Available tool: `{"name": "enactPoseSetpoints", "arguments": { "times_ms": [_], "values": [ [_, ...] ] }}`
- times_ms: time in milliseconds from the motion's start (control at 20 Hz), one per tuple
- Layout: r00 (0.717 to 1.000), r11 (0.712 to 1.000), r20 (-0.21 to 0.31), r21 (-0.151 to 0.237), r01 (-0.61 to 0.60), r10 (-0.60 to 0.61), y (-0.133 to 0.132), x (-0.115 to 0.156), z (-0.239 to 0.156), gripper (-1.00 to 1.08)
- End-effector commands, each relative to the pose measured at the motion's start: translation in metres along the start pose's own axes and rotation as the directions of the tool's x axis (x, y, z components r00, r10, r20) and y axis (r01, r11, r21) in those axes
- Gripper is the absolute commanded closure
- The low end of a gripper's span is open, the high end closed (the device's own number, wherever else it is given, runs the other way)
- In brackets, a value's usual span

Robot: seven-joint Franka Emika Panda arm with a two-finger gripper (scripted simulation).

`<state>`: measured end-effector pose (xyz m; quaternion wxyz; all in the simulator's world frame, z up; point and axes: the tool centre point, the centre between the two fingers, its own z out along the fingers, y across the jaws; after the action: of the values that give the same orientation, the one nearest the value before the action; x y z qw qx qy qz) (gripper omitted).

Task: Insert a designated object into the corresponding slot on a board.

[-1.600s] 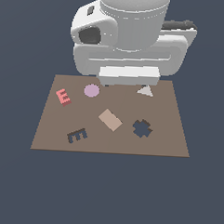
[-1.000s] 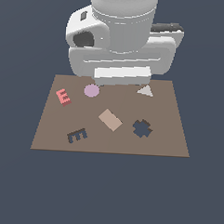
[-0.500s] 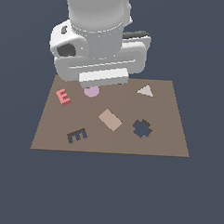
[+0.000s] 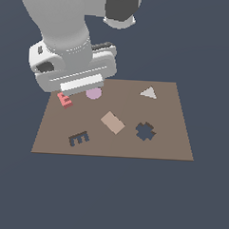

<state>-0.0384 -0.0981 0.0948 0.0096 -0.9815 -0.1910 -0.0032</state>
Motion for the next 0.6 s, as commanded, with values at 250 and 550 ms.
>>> {"name": "enactPoseSetpoints", "arguments": {
  "times_ms": [250, 550],
  "values": [
    [0.992, 0.992, 0.007, -0.008, 0.124, -0.124, 0.042, -0.019, 0.025, -0.92],
    [0.982, 0.982, 0.012, -0.013, 0.187, -0.187, 0.065, -0.025, 0.037, -0.92]
  ]
}}
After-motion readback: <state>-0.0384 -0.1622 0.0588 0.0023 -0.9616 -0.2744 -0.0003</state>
